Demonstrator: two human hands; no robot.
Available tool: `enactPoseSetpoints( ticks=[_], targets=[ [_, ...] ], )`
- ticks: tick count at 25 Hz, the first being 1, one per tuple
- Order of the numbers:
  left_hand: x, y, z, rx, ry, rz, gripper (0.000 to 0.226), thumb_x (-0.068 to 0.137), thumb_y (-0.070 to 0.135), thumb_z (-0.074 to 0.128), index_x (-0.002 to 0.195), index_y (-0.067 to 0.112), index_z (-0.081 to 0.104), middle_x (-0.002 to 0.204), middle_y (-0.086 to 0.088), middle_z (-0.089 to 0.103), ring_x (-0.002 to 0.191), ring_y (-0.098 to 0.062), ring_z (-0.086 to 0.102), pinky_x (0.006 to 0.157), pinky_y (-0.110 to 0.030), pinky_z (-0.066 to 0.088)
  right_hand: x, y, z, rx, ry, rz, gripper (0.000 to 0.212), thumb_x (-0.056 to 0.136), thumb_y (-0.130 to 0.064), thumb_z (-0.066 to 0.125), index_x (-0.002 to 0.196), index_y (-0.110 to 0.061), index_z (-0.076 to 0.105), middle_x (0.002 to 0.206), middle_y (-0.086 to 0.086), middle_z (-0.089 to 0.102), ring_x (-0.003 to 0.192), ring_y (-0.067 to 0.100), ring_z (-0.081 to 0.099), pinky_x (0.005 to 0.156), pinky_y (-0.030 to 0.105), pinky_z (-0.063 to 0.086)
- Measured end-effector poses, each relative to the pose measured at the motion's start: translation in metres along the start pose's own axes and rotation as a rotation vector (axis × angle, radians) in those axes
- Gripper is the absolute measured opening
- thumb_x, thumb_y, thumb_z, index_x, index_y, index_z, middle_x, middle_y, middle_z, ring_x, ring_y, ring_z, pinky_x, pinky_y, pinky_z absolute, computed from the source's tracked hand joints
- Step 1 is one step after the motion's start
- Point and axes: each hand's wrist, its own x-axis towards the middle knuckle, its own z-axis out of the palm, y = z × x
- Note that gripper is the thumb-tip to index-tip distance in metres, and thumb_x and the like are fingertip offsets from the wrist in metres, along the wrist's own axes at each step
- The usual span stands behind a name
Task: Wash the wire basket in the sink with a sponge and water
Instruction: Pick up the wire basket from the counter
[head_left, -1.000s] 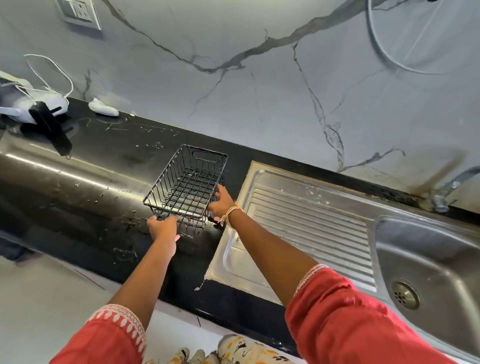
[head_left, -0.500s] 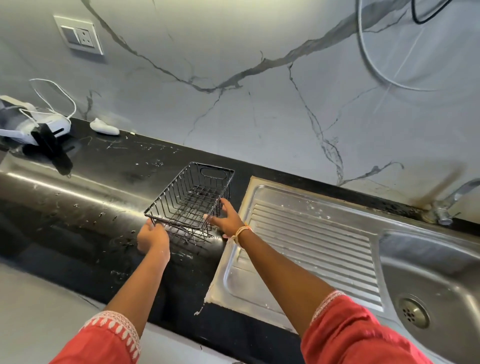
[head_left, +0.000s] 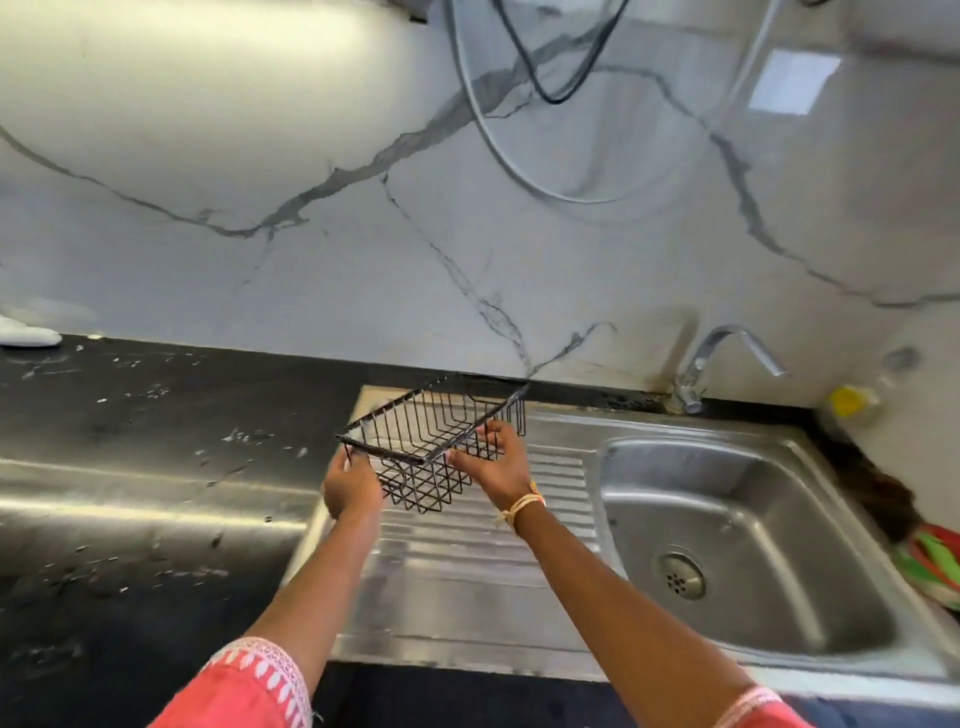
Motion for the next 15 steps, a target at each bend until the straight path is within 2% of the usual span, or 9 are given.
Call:
enactPoseSetpoints(
  ticks=[1, 4, 8, 10, 13, 15],
  targets=[
    [-0.020, -0.005, 0.019, 0.002, -0.047, -0.015, 0.033, 0.095, 0.024, 0.051, 0.127, 0.020, 0.060, 0.113, -0.016, 0.067, 0.097, -0.034, 0.064, 0.085, -0.048, 0.056, -0.006, 0.002, -0.030, -0.012, 0.038, -0.001, 0.068, 0.064, -0.032, 0.088, 0.119, -0.016, 0.052, 0.117, 0.003, 0.053, 0.107, 0.019, 0.051, 0.083, 0.025, 0.047],
    [-0.084, -0.027, 0.076, 0.060, -0.171, -0.020, 0.035, 0.097, 0.027, 0.052, 0.130, 0.015, 0.056, 0.118, -0.020, 0.063, 0.102, -0.036, 0.063, 0.086, -0.052, 0.055, -0.025, 0.014, -0.120, -0.060, 0.115, 0.007, 0.069, 0.063, -0.040, 0.087, 0.118, -0.017, 0.050, 0.115, 0.002, 0.055, 0.106, 0.020, 0.053, 0.084, 0.026, 0.044],
    [-0.168, -0.052, 0.134, 0.078, -0.256, -0.046, 0.040, 0.099, 0.028, 0.051, 0.135, 0.011, 0.051, 0.121, -0.028, 0.058, 0.082, -0.027, 0.057, 0.076, -0.049, 0.058, -0.045, 0.040, -0.216, -0.103, 0.189, 0.092, 0.075, 0.062, -0.048, 0.085, 0.123, -0.022, 0.050, 0.118, 0.002, 0.056, 0.104, 0.019, 0.055, 0.084, 0.031, 0.050],
    [-0.193, -0.063, 0.154, 0.081, -0.296, -0.057, 0.039, 0.100, 0.030, 0.048, 0.132, 0.009, 0.052, 0.112, -0.030, 0.060, 0.075, -0.024, 0.054, 0.071, -0.045, 0.059, -0.050, 0.045, -0.248, -0.151, 0.232, 0.116, 0.074, 0.061, -0.055, 0.083, 0.122, -0.025, 0.052, 0.119, 0.000, 0.057, 0.102, 0.016, 0.054, 0.080, 0.028, 0.047],
    [-0.243, -0.081, 0.189, 0.103, -0.357, -0.126, 0.036, 0.100, 0.031, 0.047, 0.125, 0.006, 0.054, 0.101, -0.026, 0.062, 0.082, -0.029, 0.061, 0.081, -0.051, 0.057, -0.060, 0.058, -0.307, -0.201, 0.287, 0.180, 0.077, 0.060, -0.058, 0.081, 0.125, -0.027, 0.054, 0.122, -0.001, 0.058, 0.109, 0.018, 0.055, 0.090, 0.033, 0.047],
    [-0.264, -0.087, 0.205, 0.084, -0.414, -0.213, 0.027, 0.099, 0.026, 0.051, 0.118, 0.008, 0.057, 0.095, -0.018, 0.065, 0.084, -0.030, 0.063, 0.078, -0.049, 0.057, -0.062, 0.066, -0.334, -0.231, 0.297, 0.221, 0.078, 0.058, -0.062, 0.079, 0.125, -0.029, 0.055, 0.123, 0.000, 0.060, 0.111, 0.020, 0.057, 0.093, 0.035, 0.048]
  ],
)
